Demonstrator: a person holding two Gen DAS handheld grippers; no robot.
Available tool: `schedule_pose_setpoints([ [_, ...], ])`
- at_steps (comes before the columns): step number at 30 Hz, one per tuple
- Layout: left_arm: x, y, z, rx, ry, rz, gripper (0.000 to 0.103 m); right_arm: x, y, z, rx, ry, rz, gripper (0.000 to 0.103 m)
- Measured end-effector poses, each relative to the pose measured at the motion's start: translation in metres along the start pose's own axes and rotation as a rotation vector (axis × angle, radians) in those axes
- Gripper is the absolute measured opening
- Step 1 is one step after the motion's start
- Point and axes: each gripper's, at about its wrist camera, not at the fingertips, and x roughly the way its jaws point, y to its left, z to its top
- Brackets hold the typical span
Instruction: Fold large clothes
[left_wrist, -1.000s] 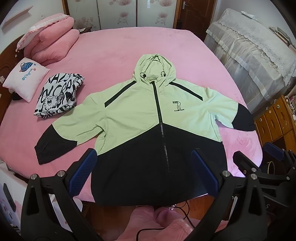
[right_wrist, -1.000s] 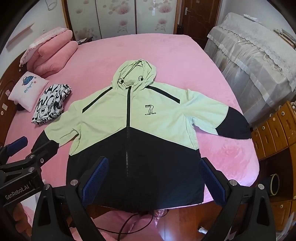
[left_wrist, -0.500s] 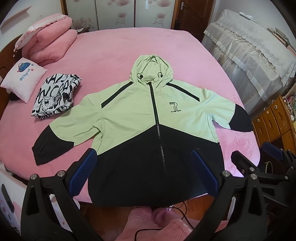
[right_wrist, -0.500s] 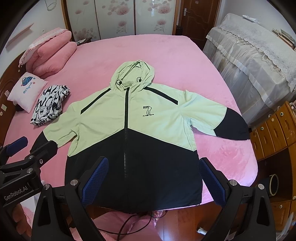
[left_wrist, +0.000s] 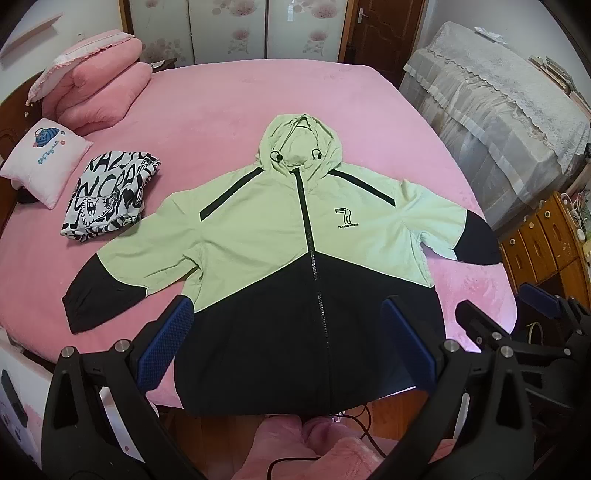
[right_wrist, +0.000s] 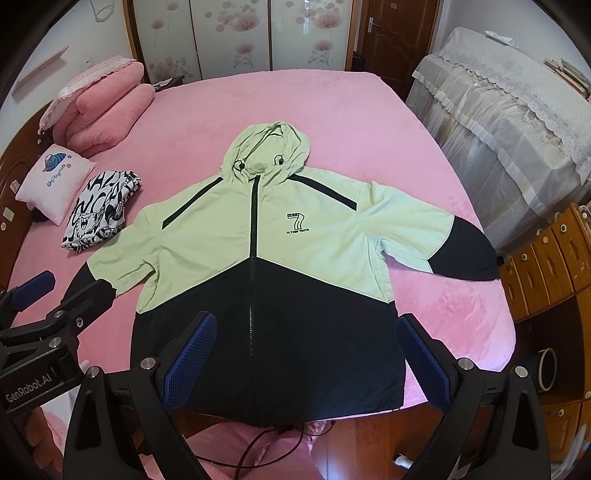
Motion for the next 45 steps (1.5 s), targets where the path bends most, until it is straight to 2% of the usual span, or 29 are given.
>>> schedule_pose_setpoints([
  [10, -0.005, -0.002, 0.001, 0.002, -0.005, 0.008, 0.1, 0.003, -0.002, -0.004, 0.008, 0.015, 0.019, 0.099],
  [16, -0.01, -0.002, -0.011, -0.018, 0.005, 0.031, 0.1, 0.004, -0.005, -0.012, 0.007, 0.032, 0.041, 0.099],
  [24, -0.022, -0.004, -0.025, -0.077, -0.004, 0.057, 0.1, -0.001, -0.016, -0.018, -0.025, 0.02, 0.063, 0.099],
  [31, -0.029, -0.007, -0.042, -0.151, 0.01, 0.111, 0.1, 0.004, -0.034, -0.02, -0.03, 0.033, 0.091, 0.099],
  [36, -0.023, 0.003, -0.071, -0.229, 0.098, 0.16, 0.1, 0.03, -0.044, -0.031, -0.002, 0.135, 0.155, 0.099],
  [39, -0.02, 0.018, -0.09, -0.305, 0.138, 0.174, 0.1, 0.057, -0.043, -0.041, 0.013, 0.242, 0.185, 0.099],
  [42, -0.019, 0.044, -0.107, -0.415, 0.171, 0.191, 0.1, 0.076, -0.043, -0.046, 0.035, 0.326, 0.196, 0.099],
  [45, -0.019, 0.078, -0.116, -0.534, 0.166, 0.205, 0.1, 0.089, -0.043, -0.044, 0.062, 0.364, 0.203, 0.099],
])
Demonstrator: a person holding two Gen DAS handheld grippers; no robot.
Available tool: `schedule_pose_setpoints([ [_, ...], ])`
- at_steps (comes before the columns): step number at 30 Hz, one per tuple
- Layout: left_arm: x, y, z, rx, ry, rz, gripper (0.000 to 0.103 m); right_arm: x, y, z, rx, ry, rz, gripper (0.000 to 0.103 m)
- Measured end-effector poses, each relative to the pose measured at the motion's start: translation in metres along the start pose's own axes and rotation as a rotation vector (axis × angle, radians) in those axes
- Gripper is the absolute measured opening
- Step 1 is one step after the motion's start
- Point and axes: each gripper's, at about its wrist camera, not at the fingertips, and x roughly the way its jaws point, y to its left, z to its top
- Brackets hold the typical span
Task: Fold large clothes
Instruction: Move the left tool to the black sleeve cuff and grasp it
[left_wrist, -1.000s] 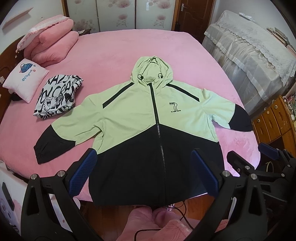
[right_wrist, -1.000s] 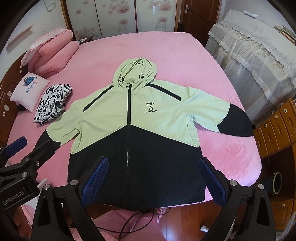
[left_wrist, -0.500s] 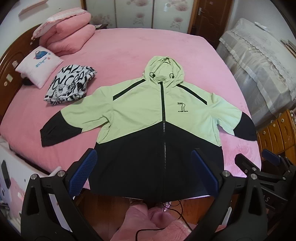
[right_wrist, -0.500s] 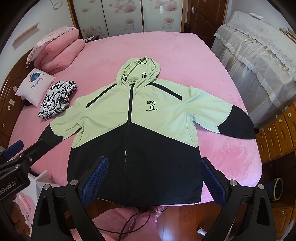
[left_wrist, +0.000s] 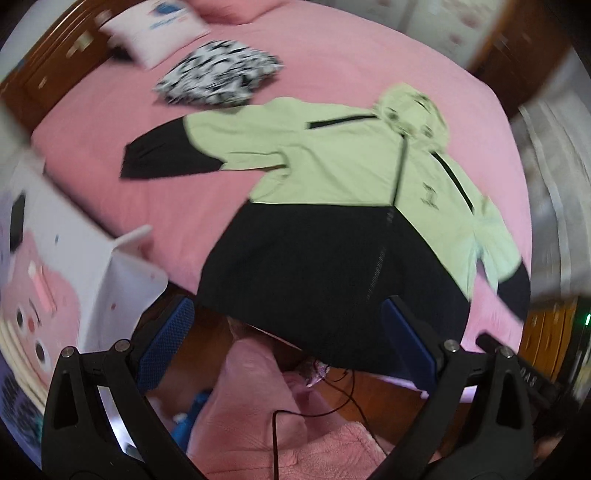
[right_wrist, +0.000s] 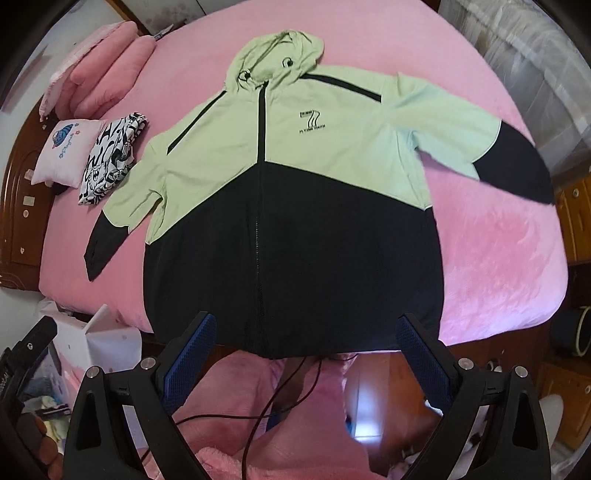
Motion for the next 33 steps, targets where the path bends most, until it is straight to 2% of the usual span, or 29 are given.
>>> schedule_pose_setpoints([
  [5, 0.016, 0.057, 0.029, -0.169, 0.003, 0.006, 0.1, 0.011, 0.005, 0.017, 0.048, 0.016, -0.02, 0.099],
  [11, 0.053, 0.121, 0.08, -0.312, 0.063, -0.041, 0.1, 0.028, 0.027, 0.046, 0.124, 0.056, -0.076, 0.099],
  [15, 0.085, 0.169, 0.13, -0.403, 0.121, -0.072, 0.1, 0.04, 0.064, 0.068, 0.162, 0.083, -0.143, 0.099],
  [20, 0.125, 0.221, 0.178, -0.486, 0.154, -0.08, 0.1, 0.061, 0.123, 0.086, 0.136, 0.122, -0.218, 0.099],
  [24, 0.175, 0.271, 0.208, -0.579, 0.214, -0.083, 0.085, 0.081, 0.181, 0.09, 0.039, 0.166, -0.28, 0.099],
  [28, 0.237, 0.318, 0.223, -0.728, 0.267, -0.1, 0.076, 0.104, 0.243, 0.078, -0.133, 0.228, -0.321, 0.099],
  [30, 0.266, 0.336, 0.225, -0.794, 0.268, -0.096, 0.072, 0.112, 0.265, 0.069, -0.206, 0.249, -0.316, 0.099],
  [33, 0.31, 0.359, 0.22, -0.888, 0.231, -0.075, 0.054, 0.12, 0.289, 0.057, -0.241, 0.231, -0.251, 0.099],
])
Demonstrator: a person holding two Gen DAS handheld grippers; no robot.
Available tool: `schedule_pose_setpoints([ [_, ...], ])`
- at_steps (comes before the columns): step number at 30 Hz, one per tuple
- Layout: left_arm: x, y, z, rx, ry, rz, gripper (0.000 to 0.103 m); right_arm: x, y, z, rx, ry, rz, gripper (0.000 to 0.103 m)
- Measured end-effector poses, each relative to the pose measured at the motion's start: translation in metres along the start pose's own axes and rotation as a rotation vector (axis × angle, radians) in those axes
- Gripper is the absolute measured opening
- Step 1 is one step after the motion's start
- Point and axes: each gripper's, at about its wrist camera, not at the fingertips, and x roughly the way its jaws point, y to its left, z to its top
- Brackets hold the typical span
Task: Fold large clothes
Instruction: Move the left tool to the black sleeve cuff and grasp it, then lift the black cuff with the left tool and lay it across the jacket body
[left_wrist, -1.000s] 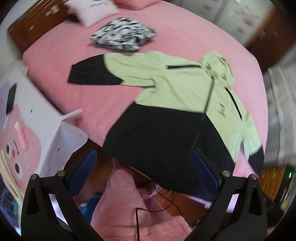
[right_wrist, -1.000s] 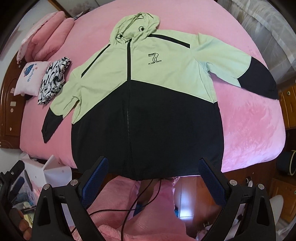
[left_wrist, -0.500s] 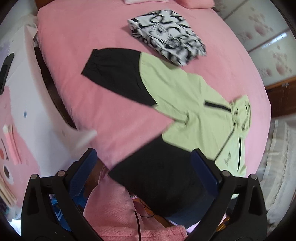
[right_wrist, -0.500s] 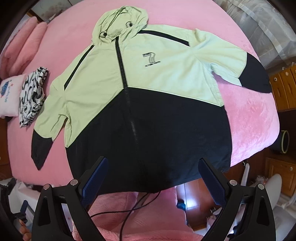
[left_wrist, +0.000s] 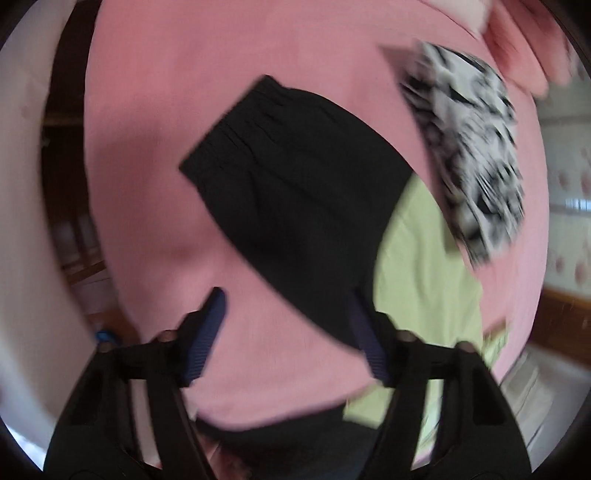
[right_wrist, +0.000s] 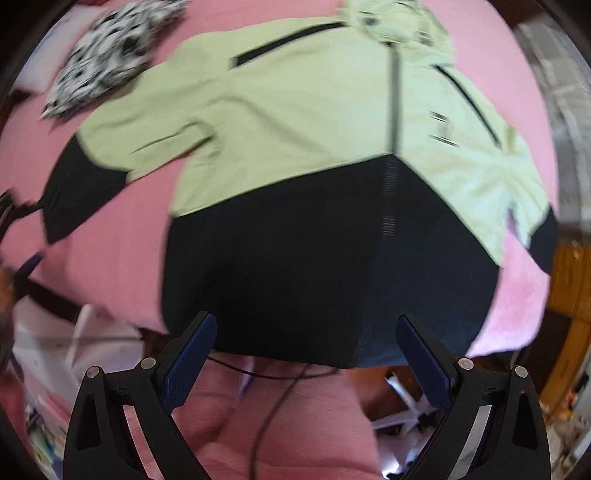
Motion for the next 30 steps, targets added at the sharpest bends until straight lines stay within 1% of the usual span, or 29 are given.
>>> schedule_pose_setpoints([
  [1, 0.01, 0.006, 0.006, -0.029, -0.003, 0.008, 0.049, -0.001, 0.006, -0.002, -0.001, -0.021, 0.011, 0.099],
  [2, 0.021, 0.014, 0.01, -0.069, -0.003, 0.01, 0.048, -0.001, 0.01, -0.003, -0.004, -0.033, 0.013, 0.099],
  [4, 0.039, 0.032, 0.016, -0.166, -0.011, -0.024, 0.046, 0.001, 0.016, -0.005, -0.007, -0.053, 0.014, 0.099],
  [6, 0.054, 0.046, 0.02, -0.233, -0.019, -0.058, 0.046, 0.003, 0.018, -0.006, 0.012, -0.064, 0.021, 0.099],
  [9, 0.07, 0.064, 0.026, -0.315, -0.05, -0.145, 0.046, 0.014, 0.012, -0.003, 0.073, -0.068, 0.042, 0.099],
  [11, 0.078, 0.075, 0.028, -0.376, -0.092, -0.218, 0.046, 0.021, 0.003, 0.0, 0.135, -0.074, 0.058, 0.099],
  [12, 0.08, 0.079, 0.028, -0.396, -0.117, -0.249, 0.044, 0.026, -0.002, 0.001, 0.177, -0.069, 0.064, 0.099],
  [13, 0.08, 0.081, 0.027, -0.406, -0.142, -0.272, 0.039, 0.029, -0.004, 0.002, 0.199, -0.062, 0.068, 0.099],
  [14, 0.079, 0.082, 0.026, -0.409, -0.169, -0.292, 0.035, 0.032, -0.006, 0.002, 0.215, -0.054, 0.073, 0.099],
  [15, 0.076, 0.081, 0.025, -0.399, -0.2, -0.312, 0.027, 0.035, -0.009, 0.002, 0.232, -0.05, 0.08, 0.099],
  [16, 0.075, 0.08, 0.024, -0.387, -0.214, -0.329, 0.016, 0.037, -0.01, 0.001, 0.237, -0.05, 0.082, 0.099],
  [17, 0.074, 0.078, 0.025, -0.37, -0.224, -0.347, 0.011, 0.038, -0.01, 0.0, 0.234, -0.05, 0.08, 0.099],
  [18, 0.073, 0.074, 0.026, -0.348, -0.234, -0.357, 0.008, 0.04, -0.009, -0.001, 0.227, -0.051, 0.08, 0.099],
  [22, 0.061, 0.051, 0.034, -0.264, -0.274, -0.353, 0.006, 0.05, -0.01, -0.006, 0.206, -0.041, 0.096, 0.099],
  [24, 0.049, 0.041, 0.034, -0.229, -0.304, -0.371, 0.004, 0.055, -0.013, -0.01, 0.217, -0.033, 0.109, 0.099],
  [27, 0.022, 0.017, 0.027, -0.149, -0.382, -0.422, 0.003, 0.062, -0.021, -0.014, 0.229, -0.03, 0.126, 0.099],
  [29, 0.004, 0.0, 0.019, -0.113, -0.411, -0.489, 0.003, 0.065, -0.029, -0.017, 0.227, -0.033, 0.13, 0.099],
  [30, -0.01, -0.011, 0.009, -0.091, -0.419, -0.545, 0.003, 0.066, -0.034, -0.017, 0.228, -0.039, 0.134, 0.099],
])
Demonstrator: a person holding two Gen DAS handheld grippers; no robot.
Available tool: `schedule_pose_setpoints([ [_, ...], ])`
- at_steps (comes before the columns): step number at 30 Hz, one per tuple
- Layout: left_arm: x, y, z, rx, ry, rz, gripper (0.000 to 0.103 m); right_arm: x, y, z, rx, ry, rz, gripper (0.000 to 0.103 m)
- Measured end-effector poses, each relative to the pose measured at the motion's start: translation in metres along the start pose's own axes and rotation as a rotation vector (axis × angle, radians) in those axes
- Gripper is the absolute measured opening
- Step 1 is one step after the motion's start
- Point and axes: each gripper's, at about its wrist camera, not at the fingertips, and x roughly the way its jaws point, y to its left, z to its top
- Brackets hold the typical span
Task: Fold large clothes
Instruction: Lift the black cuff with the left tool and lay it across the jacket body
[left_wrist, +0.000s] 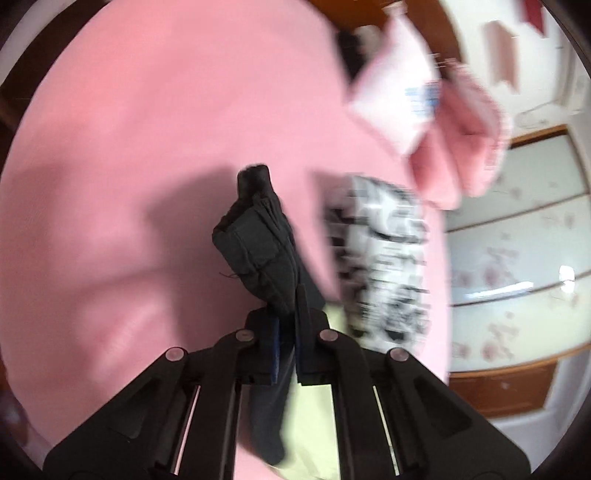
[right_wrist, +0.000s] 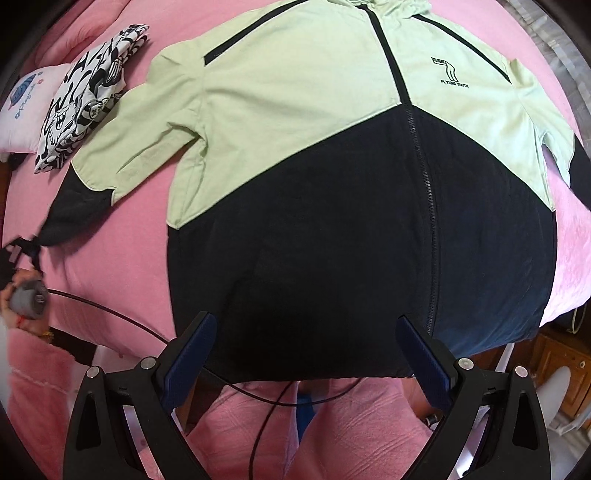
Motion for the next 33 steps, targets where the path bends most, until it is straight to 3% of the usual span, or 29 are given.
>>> schedule_pose_setpoints([
  [5, -0.046, -0.074, -0.044, 0.145, 0.018, -0.202, 0.003, 0.0, -0.032, 0.011, 0.006, -0.034, 0.035, 0.099],
  [11, -0.102, -0.172, -0.143, 0.405, 0.023, -0.39, 0.003, -0.015, -0.092, 0.033, 0.036, -0.104, 0.067, 0.099],
  [15, -0.111, -0.226, -0.219, 0.551, 0.076, -0.465, 0.003, -0.028, -0.144, 0.055, 0.081, -0.185, 0.082, 0.099],
  [19, -0.109, -0.262, -0.309, 0.657, 0.183, -0.506, 0.003, -0.036, -0.191, 0.077, 0.155, -0.238, 0.082, 0.099],
  [23, -0.089, -0.29, -0.4, 0.81, 0.261, -0.506, 0.003, -0.038, -0.234, 0.095, 0.228, -0.294, 0.093, 0.099],
  [28, -0.054, -0.294, -0.523, 1.071, 0.393, -0.432, 0.003, -0.026, -0.264, 0.114, 0.254, -0.324, 0.087, 0.099],
  [30, -0.035, -0.286, -0.563, 1.154, 0.437, -0.359, 0.005, -0.02, -0.274, 0.124, 0.252, -0.333, 0.095, 0.099],
  [32, -0.009, -0.275, -0.602, 1.276, 0.504, -0.233, 0.01, -0.01, -0.278, 0.133, 0.227, -0.349, 0.112, 0.099],
  [33, 0.004, -0.268, -0.626, 1.33, 0.575, -0.142, 0.011, -0.005, -0.28, 0.137, 0.215, -0.349, 0.117, 0.099],
])
